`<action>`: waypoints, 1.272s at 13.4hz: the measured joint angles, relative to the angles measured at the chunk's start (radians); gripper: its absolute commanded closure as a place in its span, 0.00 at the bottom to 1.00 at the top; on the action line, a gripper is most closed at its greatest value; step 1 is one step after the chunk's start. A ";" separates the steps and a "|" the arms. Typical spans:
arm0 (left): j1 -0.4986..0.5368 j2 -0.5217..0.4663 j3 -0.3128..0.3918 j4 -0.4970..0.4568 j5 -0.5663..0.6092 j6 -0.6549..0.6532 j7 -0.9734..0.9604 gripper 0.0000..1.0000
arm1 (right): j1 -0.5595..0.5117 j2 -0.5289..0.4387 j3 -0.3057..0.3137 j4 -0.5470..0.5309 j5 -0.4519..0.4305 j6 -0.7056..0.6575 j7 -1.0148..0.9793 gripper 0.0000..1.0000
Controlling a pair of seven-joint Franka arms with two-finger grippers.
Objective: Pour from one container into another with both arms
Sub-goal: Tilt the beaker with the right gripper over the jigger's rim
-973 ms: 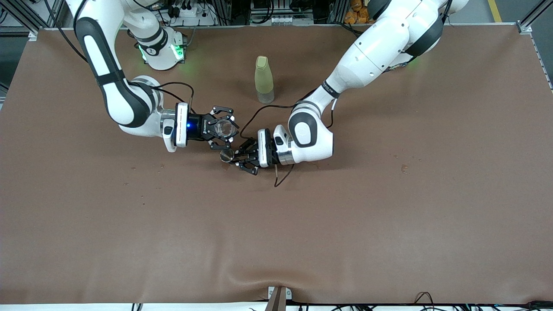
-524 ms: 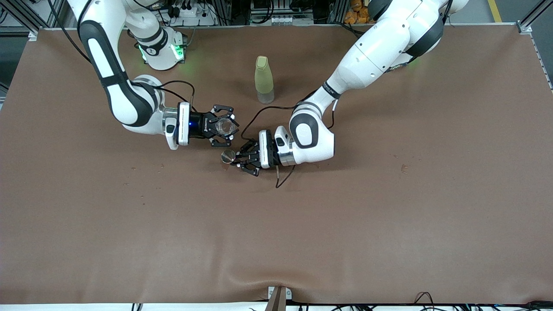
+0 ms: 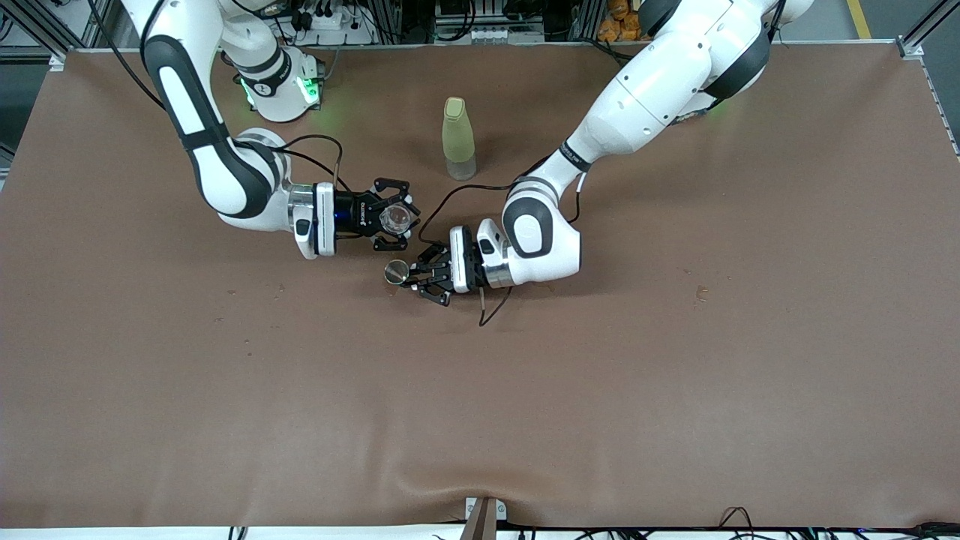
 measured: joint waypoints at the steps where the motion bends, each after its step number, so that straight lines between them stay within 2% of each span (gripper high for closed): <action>1: 0.000 0.000 0.000 0.000 0.000 0.000 0.000 1.00 | 0.000 0.000 0.000 -0.001 0.000 0.000 0.025 1.00; 17: 0.004 0.004 0.000 -0.015 -0.001 0.000 0.000 1.00 | 0.000 0.001 0.005 -0.017 0.048 0.000 0.395 1.00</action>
